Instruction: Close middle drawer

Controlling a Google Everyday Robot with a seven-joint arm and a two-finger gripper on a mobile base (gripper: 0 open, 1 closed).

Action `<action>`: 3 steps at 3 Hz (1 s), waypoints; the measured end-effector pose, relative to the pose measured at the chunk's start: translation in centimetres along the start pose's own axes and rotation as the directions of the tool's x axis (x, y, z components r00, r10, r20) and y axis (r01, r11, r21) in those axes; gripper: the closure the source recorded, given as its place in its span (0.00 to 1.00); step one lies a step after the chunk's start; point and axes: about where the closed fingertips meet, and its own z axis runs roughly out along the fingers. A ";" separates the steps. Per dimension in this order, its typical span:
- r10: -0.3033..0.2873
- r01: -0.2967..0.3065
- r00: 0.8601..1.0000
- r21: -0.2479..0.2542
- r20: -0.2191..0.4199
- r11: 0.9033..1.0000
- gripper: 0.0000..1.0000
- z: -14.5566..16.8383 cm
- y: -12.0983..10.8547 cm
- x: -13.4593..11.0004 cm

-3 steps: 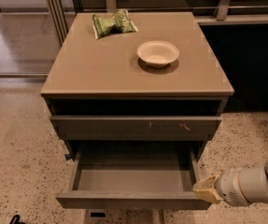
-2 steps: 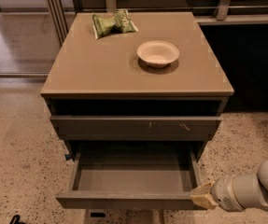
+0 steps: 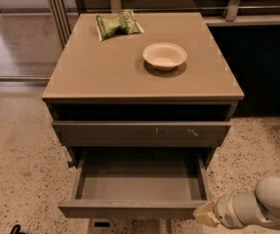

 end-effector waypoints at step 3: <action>0.031 -0.028 0.997 0.034 -0.075 0.999 1.00 4.9 -3.6 2.3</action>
Offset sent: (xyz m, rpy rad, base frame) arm 0.0163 -0.0054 -0.0713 -0.0822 0.0498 -0.0288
